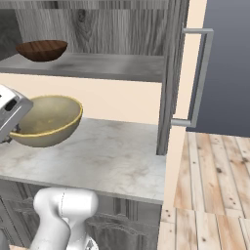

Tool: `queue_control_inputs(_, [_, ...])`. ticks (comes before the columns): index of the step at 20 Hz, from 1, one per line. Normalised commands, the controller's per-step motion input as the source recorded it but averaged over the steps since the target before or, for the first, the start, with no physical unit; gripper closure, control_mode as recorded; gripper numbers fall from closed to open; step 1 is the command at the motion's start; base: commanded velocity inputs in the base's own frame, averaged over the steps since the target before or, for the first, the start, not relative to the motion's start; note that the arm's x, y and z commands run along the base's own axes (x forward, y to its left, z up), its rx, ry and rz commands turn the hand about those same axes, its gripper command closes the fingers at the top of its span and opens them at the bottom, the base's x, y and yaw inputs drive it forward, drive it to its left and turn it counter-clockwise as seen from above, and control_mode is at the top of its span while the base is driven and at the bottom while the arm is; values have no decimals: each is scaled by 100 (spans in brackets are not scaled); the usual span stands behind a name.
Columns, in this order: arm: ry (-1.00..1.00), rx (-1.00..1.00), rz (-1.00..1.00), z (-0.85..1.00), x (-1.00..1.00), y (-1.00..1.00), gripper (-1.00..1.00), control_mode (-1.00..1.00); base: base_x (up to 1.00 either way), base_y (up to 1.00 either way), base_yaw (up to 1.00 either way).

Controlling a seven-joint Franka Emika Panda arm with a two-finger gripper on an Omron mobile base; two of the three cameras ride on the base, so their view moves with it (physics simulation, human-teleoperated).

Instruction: Open the cabinet. Pick the bowls from the counter and place them in the cabinet. Then close the cabinet.

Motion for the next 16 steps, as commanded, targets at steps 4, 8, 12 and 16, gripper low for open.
queue_control_inputs(4, [-4, -7, 0, 22, 0, -27, 100, -100, 0, 0, 0])
queue_control_inputs(8, [-8, -6, 0, 27, 0, -19, 100, -100, 0, 0, 0])
queue_control_inputs(12, [-12, 0, 0, 37, 0, -6, 100, -100, 0, 0, 0])
queue_control_inputs(16, [-3, 0, 2, 38, 11, -4, 100, -100, 0, 0, 0])
